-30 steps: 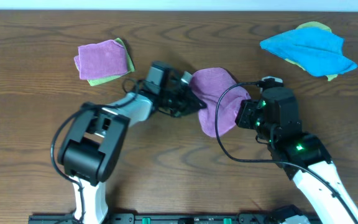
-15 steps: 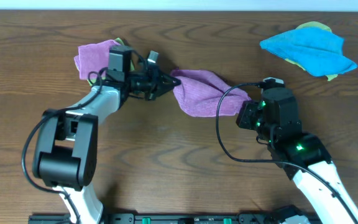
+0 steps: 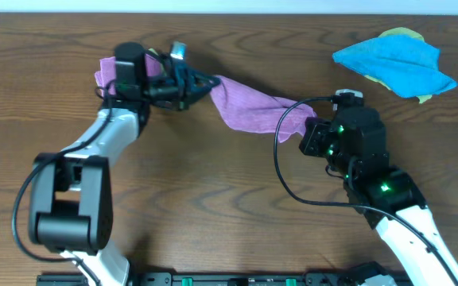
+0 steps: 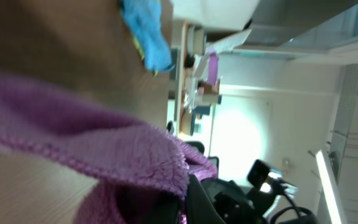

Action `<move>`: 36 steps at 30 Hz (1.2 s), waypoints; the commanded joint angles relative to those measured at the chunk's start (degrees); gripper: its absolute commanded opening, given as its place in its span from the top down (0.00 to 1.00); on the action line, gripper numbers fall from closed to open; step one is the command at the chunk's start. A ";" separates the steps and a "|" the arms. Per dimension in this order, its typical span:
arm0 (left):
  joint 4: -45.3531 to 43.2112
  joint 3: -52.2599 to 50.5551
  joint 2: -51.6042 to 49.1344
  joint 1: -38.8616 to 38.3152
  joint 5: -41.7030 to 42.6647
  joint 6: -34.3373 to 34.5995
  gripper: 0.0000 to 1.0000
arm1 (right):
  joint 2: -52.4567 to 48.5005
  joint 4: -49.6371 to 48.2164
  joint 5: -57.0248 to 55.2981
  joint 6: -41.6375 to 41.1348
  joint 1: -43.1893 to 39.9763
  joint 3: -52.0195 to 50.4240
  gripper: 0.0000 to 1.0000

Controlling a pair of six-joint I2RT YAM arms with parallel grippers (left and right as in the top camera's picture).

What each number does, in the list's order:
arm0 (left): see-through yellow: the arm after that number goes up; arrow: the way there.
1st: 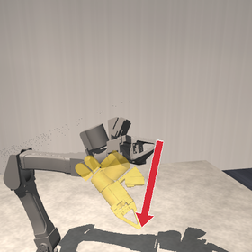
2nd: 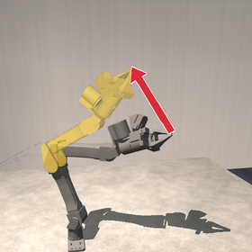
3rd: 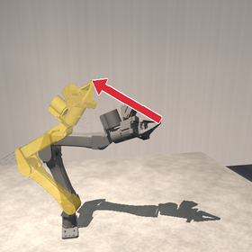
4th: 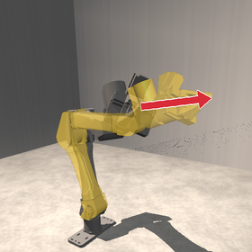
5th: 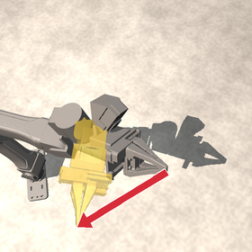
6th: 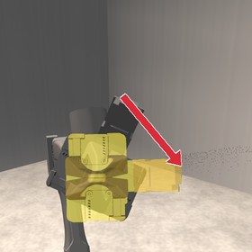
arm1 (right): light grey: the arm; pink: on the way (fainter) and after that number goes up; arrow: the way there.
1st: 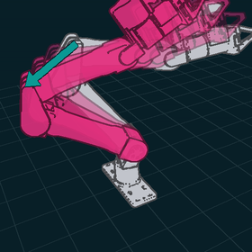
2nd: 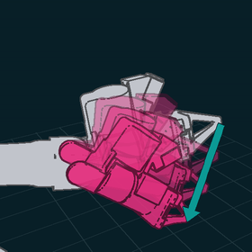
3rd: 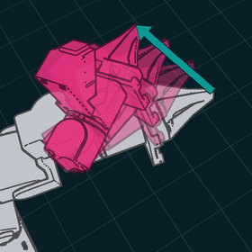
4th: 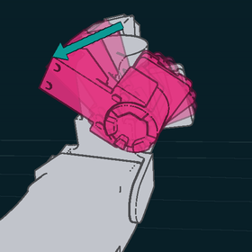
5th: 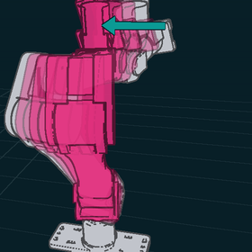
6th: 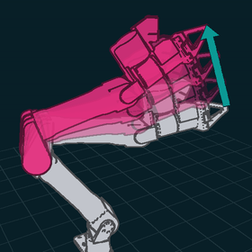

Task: Fold the cloth
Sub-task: 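Pull the cloth apart between both grippers to stretch it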

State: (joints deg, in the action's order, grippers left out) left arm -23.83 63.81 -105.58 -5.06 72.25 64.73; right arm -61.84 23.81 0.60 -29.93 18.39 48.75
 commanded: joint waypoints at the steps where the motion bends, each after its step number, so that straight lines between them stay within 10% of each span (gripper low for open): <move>1: -0.17 1.62 1.44 2.89 3.06 0.94 0.95 | 0.48 0.07 0.26 0.57 -0.33 2.40 0.99; 16: -0.20 1.60 1.53 4.85 16.37 -3.54 0.95 | 4.13 19.43 0.35 0.87 1.53 5.73 0.99; 24: 4.57 1.57 1.53 4.22 10.21 -4.72 0.95 | 9.90 26.86 -1.73 0.85 2.32 5.73 0.99; 30: 17.84 1.86 1.53 -0.68 -0.96 -9.38 0.95 | 9.66 26.73 -2.16 0.85 2.32 5.73 0.99; 36: 62.86 12.68 1.53 -6.14 -30.56 -34.88 0.95 | 9.66 26.75 -2.32 0.83 2.32 5.73 0.99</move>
State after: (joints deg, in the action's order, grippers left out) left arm 30.22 69.91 -104.60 -9.78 61.17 45.19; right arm -52.27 50.41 -0.54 -29.52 20.34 53.63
